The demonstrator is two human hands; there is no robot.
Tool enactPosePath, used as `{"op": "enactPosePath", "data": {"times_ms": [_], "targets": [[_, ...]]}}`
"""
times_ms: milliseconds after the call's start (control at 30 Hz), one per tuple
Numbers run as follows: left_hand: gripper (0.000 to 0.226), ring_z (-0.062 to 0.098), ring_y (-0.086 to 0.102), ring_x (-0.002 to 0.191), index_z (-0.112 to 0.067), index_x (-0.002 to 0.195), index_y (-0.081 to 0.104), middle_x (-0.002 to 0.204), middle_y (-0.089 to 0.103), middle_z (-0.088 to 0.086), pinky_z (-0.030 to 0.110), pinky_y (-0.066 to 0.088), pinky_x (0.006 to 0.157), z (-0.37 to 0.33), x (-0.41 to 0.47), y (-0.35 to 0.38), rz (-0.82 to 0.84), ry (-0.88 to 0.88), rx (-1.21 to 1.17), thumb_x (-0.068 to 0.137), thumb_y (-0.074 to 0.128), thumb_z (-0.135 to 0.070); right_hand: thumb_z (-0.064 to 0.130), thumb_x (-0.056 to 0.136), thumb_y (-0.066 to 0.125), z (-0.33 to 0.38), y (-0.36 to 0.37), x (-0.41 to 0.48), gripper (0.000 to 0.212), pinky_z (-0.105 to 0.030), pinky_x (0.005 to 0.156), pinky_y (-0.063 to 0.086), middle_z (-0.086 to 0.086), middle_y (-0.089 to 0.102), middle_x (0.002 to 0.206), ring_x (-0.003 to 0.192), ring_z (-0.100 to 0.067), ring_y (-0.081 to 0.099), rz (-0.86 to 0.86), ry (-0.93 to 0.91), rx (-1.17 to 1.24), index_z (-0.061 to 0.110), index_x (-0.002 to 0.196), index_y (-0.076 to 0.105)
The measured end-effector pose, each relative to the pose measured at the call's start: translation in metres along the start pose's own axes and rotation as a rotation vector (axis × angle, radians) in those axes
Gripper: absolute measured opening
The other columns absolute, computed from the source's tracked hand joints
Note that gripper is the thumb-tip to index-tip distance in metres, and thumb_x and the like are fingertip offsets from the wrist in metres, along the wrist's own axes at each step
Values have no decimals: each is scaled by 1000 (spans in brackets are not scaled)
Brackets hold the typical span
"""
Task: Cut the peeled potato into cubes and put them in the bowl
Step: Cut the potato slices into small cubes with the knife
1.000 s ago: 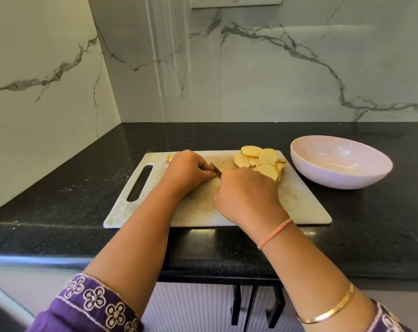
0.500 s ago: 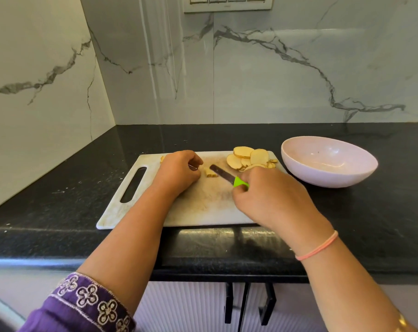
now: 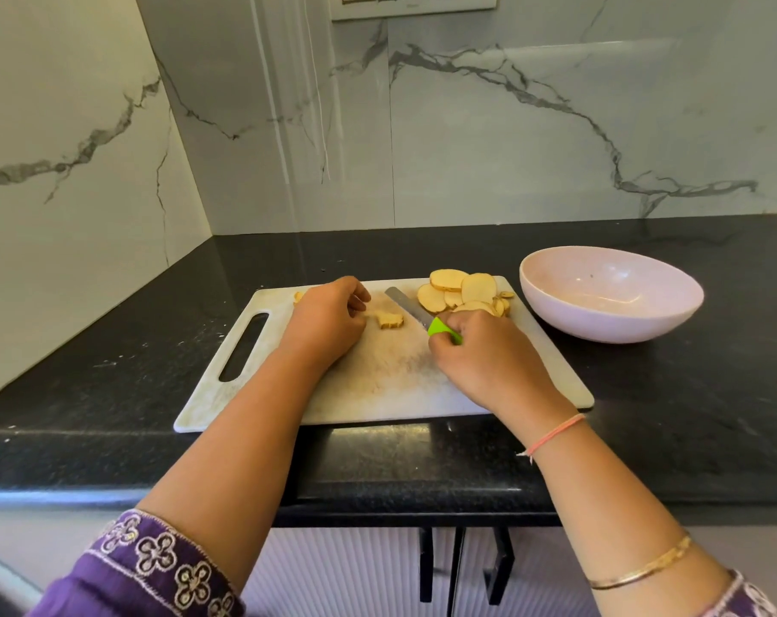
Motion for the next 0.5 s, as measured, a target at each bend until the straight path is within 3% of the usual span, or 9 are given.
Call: {"op": "enactPosePath", "data": {"times_ms": [167, 500], "targets": [[31, 10, 55, 91, -21, 117, 53, 108, 65, -3, 22, 45, 81, 4, 0, 3, 30, 4, -1, 90, 53, -6, 30, 95, 46, -3, 4, -1, 30, -24, 49, 30, -4, 61, 68, 57, -14, 47, 11, 1, 51, 16, 110, 67], [20, 15, 57, 97, -23, 109, 59, 111, 63, -3, 28, 48, 76, 7, 1, 1, -34, -12, 122, 91, 54, -15, 29, 94, 45, -6, 4, -1, 29, -25, 50, 31, -2, 58, 64, 57, -15, 47, 15, 27, 81, 17, 110, 67]]}}
Point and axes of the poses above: each hand's wrist, its own x-axis towards the middle knuckle, its own y-axis out of the palm, z = x × y, the point moved 4 cm from there along x, towards the middle knuckle
